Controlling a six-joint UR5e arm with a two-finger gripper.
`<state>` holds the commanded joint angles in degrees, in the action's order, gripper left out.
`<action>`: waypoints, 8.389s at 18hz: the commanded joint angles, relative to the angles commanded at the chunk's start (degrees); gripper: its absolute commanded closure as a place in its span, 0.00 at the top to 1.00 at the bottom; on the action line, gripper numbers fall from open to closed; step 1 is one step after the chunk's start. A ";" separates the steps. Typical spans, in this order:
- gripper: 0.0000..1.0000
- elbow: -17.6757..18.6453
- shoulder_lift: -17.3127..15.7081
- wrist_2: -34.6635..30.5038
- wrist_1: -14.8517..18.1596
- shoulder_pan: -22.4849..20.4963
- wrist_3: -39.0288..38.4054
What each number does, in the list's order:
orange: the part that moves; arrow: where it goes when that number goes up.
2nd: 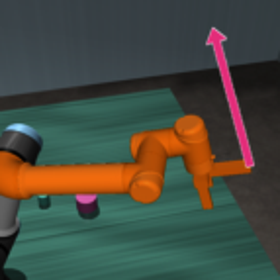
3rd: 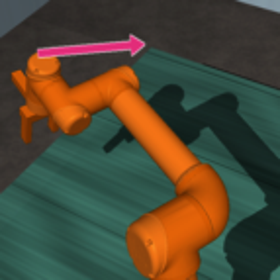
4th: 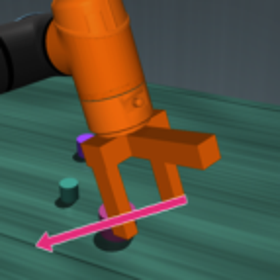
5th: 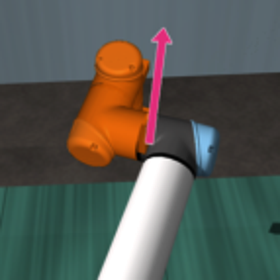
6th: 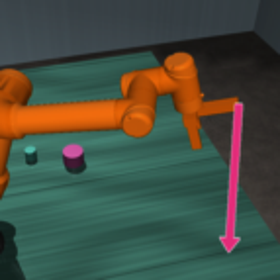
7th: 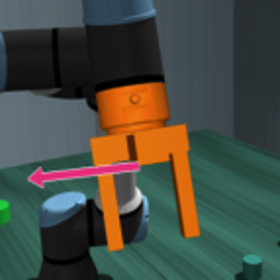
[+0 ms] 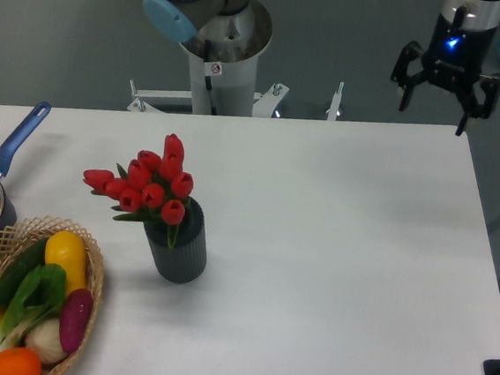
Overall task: Pick up the flowers from the vase
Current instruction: 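Move the open gripper toward the red tulips in the grey vase, then lower the open gripper around the tulip stems above the vase rim, then close the gripper on the tulip stems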
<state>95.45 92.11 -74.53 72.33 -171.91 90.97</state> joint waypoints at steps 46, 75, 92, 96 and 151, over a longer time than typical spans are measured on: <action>1.00 18.63 -5.97 30.06 5.54 10.45 3.07; 1.00 18.81 1.41 39.81 -1.05 18.19 3.79; 1.00 18.81 3.60 42.10 -4.13 21.00 1.85; 1.00 18.72 3.34 41.75 -5.54 21.09 1.85; 0.60 16.61 6.33 42.10 -10.11 23.82 -4.66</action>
<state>112.06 98.44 -32.43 62.23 -148.09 86.31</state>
